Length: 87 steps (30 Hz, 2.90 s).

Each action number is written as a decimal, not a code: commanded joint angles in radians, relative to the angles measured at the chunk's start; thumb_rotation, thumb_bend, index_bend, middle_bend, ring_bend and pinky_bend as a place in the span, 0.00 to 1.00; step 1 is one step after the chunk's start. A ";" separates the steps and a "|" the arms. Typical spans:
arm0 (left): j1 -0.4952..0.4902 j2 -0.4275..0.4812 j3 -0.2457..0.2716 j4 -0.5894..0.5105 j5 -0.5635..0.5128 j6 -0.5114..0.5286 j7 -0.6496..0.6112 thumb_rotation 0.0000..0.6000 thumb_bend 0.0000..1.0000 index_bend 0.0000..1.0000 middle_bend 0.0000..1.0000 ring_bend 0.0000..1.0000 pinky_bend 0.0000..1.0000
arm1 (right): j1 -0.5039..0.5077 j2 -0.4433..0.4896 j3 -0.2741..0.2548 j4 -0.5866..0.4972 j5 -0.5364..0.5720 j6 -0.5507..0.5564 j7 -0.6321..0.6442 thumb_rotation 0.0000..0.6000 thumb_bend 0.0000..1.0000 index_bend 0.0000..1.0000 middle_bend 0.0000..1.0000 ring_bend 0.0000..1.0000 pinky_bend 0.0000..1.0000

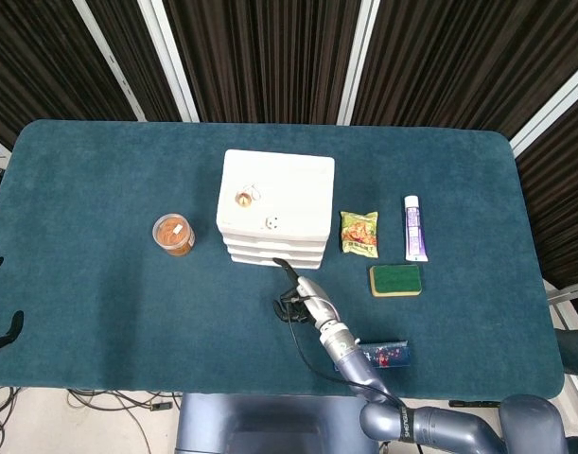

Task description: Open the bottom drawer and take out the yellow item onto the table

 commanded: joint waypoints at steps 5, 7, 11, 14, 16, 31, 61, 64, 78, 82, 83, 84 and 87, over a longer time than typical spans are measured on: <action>0.001 0.003 -0.002 -0.003 -0.003 0.000 -0.006 1.00 0.40 0.03 0.00 0.00 0.00 | 0.020 -0.014 0.010 0.018 0.011 -0.012 -0.012 1.00 0.58 0.06 0.89 0.91 0.94; 0.001 0.003 -0.002 -0.003 -0.003 0.000 -0.008 1.00 0.40 0.03 0.00 0.00 0.00 | 0.024 -0.017 0.015 0.025 0.017 -0.009 -0.016 1.00 0.59 0.06 0.89 0.92 0.94; 0.000 0.004 -0.003 -0.004 -0.002 0.001 -0.010 1.00 0.40 0.03 0.00 0.00 0.00 | 0.028 -0.022 0.024 0.032 0.029 -0.008 -0.020 1.00 0.61 0.06 0.89 0.92 0.94; 0.001 0.005 -0.003 -0.005 -0.003 0.001 -0.011 1.00 0.40 0.04 0.00 0.00 0.00 | 0.034 -0.024 0.027 0.035 0.035 -0.012 -0.023 1.00 0.61 0.06 0.89 0.92 0.94; 0.001 0.006 -0.004 -0.006 -0.004 0.002 -0.013 1.00 0.41 0.04 0.00 0.00 0.00 | 0.036 -0.026 0.030 0.038 0.039 -0.011 -0.023 1.00 0.61 0.06 0.89 0.92 0.94; 0.001 0.007 -0.003 -0.006 -0.003 0.000 -0.014 1.00 0.41 0.04 0.00 0.00 0.00 | 0.063 -0.047 0.048 0.050 0.061 -0.012 -0.044 1.00 0.64 0.06 0.89 0.92 0.94; 0.000 0.010 -0.002 -0.011 -0.009 -0.004 -0.007 1.00 0.40 0.04 0.00 0.00 0.00 | 0.103 -0.066 0.076 0.068 0.112 -0.032 -0.063 1.00 0.64 0.07 0.89 0.92 0.94; 0.000 0.010 -0.002 -0.011 -0.009 -0.004 -0.007 1.00 0.40 0.04 0.00 0.00 0.00 | 0.107 -0.068 0.077 0.072 0.117 -0.035 -0.063 1.00 0.64 0.07 0.89 0.92 0.94; 0.000 0.012 -0.003 -0.013 -0.009 -0.004 -0.006 1.00 0.40 0.04 0.00 0.00 0.00 | 0.114 -0.067 0.079 0.064 0.122 -0.037 -0.063 1.00 0.64 0.07 0.89 0.92 0.94; 0.000 0.012 -0.003 -0.013 -0.009 -0.002 -0.005 1.00 0.40 0.04 0.00 0.00 0.00 | 0.117 -0.067 0.079 0.066 0.126 -0.042 -0.065 1.00 0.64 0.07 0.89 0.92 0.94; 0.000 0.012 -0.004 -0.013 -0.010 -0.002 -0.006 1.00 0.40 0.04 0.00 0.00 0.00 | 0.118 -0.068 0.079 0.067 0.127 -0.042 -0.065 1.00 0.64 0.07 0.89 0.92 0.94; 0.001 0.012 -0.004 -0.013 -0.011 -0.002 -0.006 1.00 0.40 0.04 0.00 0.00 0.00 | 0.119 -0.068 0.080 0.069 0.129 -0.042 -0.065 1.00 0.64 0.07 0.89 0.92 0.94; 0.000 0.011 -0.004 -0.012 -0.011 -0.002 -0.006 1.00 0.41 0.04 0.00 0.00 0.00 | 0.121 -0.070 0.081 0.072 0.133 -0.045 -0.065 1.00 0.64 0.07 0.89 0.92 0.94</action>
